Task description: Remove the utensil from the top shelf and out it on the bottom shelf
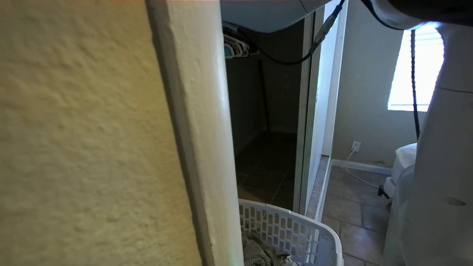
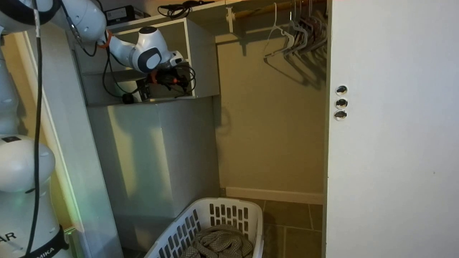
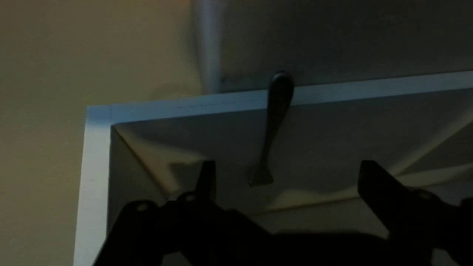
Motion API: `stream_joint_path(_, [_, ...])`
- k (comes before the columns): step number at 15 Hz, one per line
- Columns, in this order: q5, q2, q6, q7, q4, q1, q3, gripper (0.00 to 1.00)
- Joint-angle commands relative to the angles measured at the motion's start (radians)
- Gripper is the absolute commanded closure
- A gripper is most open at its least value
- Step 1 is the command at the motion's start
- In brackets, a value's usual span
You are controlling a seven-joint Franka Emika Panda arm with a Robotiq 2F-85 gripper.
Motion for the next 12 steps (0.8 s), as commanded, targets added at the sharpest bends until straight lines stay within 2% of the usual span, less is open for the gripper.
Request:
stream_joint_path(1, [-0.007, -0.123, -0.067, 0.018, -0.101, -0.009, -0.011, 0.0])
stream_joint_path(3, [0.014, -0.18, -0.093, 0.003, -0.15, -0.01, -0.019, 0.0])
stream_joint_path(4, [0.029, -0.212, -0.095, -0.01, -0.177, -0.047, 0.012, 0.0])
stream_joint_path(5, [0.023, -0.242, -0.107, -0.014, -0.201, -0.048, 0.006, 0.0])
stream_joint_path(12, [0.142, -0.446, -0.119, -0.128, -0.344, 0.033, -0.067, 0.0])
